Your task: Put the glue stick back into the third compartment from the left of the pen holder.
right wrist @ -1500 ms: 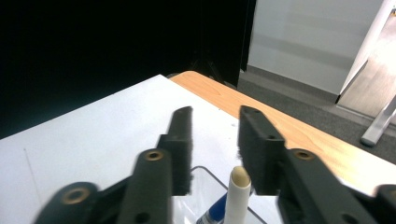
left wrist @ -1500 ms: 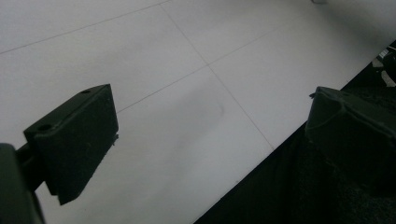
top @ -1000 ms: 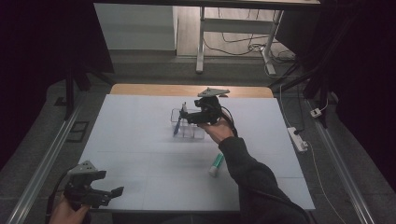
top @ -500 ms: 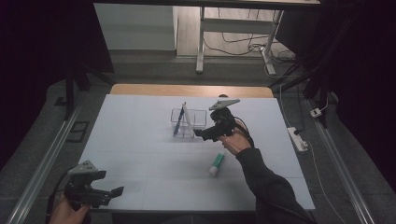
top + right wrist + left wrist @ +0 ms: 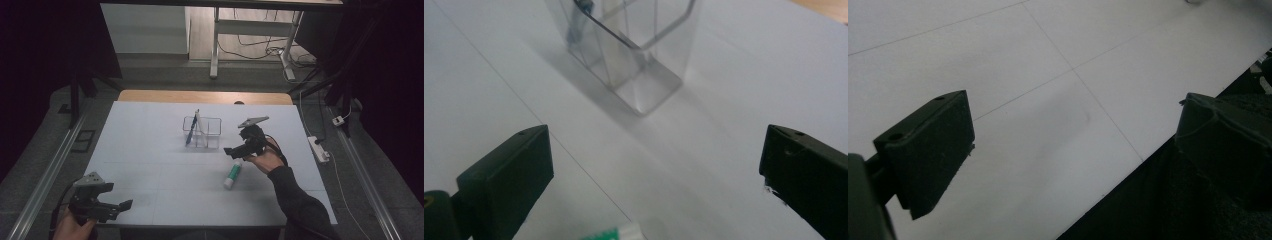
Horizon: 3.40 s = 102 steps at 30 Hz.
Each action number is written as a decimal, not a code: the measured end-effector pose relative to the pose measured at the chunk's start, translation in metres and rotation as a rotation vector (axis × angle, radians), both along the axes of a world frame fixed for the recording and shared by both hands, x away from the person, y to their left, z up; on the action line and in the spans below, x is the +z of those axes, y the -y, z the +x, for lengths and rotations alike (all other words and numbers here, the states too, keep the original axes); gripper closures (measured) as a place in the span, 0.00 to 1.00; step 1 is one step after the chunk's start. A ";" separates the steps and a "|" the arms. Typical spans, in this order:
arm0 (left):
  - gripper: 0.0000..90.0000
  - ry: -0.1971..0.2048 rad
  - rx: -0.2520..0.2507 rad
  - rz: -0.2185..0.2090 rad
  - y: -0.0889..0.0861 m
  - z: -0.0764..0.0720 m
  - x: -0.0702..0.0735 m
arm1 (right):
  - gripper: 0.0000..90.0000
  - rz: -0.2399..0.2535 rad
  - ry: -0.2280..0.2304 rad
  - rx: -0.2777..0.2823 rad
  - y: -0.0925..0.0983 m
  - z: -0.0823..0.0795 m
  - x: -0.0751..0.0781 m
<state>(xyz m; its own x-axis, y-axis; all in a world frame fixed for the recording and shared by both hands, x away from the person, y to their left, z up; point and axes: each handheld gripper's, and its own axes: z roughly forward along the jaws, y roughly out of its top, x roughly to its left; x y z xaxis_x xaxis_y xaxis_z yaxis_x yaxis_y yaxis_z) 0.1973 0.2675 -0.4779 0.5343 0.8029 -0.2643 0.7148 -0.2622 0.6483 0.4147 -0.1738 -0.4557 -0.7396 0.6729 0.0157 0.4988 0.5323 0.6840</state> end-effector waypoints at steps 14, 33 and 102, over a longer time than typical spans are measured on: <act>0.03 0.001 -0.002 -0.003 0.000 0.000 0.000 | 0.24 -0.097 -0.054 -0.012 0.023 0.006 -0.028; 0.03 0.001 -0.004 -0.001 0.000 0.000 0.000 | 1.00 -0.115 -0.203 0.138 0.029 0.011 -0.044; 0.04 0.001 -0.005 0.010 0.001 0.000 0.000 | 1.00 -0.219 -0.292 0.352 0.022 -0.047 -0.046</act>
<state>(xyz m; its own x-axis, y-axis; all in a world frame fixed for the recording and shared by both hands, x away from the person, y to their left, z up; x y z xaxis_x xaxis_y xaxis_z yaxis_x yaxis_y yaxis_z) 0.1974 0.2663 -0.4779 0.5385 0.8028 -0.2559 0.7128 -0.2721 0.6465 0.3676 -0.1953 -0.5016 -0.9080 0.3940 0.1422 0.4170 0.8180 0.3963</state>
